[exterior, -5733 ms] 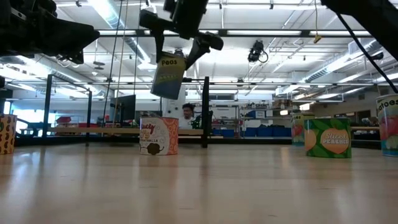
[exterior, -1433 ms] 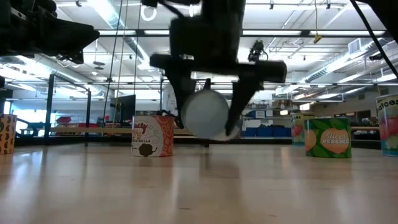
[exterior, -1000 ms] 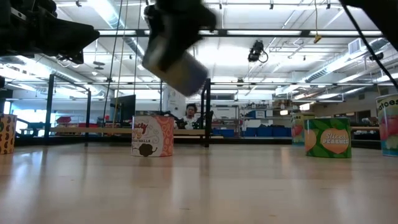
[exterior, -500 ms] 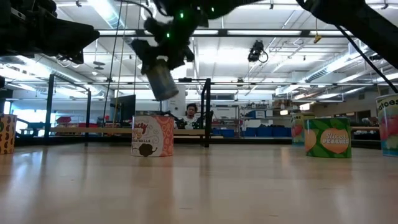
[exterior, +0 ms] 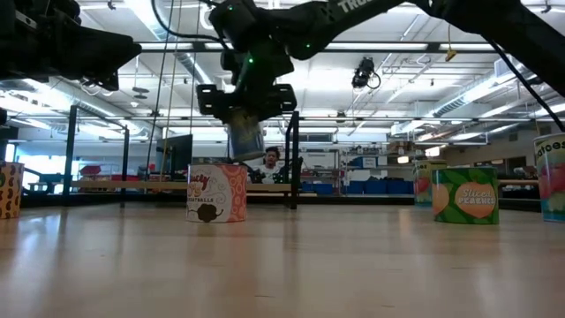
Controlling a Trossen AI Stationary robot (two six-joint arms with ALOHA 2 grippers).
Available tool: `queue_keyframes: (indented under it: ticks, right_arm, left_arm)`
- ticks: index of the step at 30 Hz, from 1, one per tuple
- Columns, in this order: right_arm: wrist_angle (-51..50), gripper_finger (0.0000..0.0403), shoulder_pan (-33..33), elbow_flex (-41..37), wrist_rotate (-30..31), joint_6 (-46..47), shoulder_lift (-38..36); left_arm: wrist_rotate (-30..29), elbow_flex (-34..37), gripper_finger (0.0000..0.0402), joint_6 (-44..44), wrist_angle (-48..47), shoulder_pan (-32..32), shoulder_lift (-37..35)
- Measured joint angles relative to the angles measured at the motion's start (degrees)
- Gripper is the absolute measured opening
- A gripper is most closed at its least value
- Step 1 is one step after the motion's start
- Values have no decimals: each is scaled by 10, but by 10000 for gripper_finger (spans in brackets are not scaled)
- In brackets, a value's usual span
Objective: Pick and place cans onto a shelf
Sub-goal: Put the canned peas on the shelf
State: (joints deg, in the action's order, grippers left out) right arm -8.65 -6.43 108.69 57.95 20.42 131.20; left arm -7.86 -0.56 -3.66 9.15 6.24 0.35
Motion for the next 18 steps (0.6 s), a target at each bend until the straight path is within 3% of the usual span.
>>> queue_keyframes:
  ticks: [10,18]
  right_arm:
    - [1,324,-1,-34,-27,80,0]
    - [51,328,-20,-35,-166,30,0]
  left_arm:
    - [0,0,105,0,0,0,0]
    - [0,0,105,0,0,0,0]
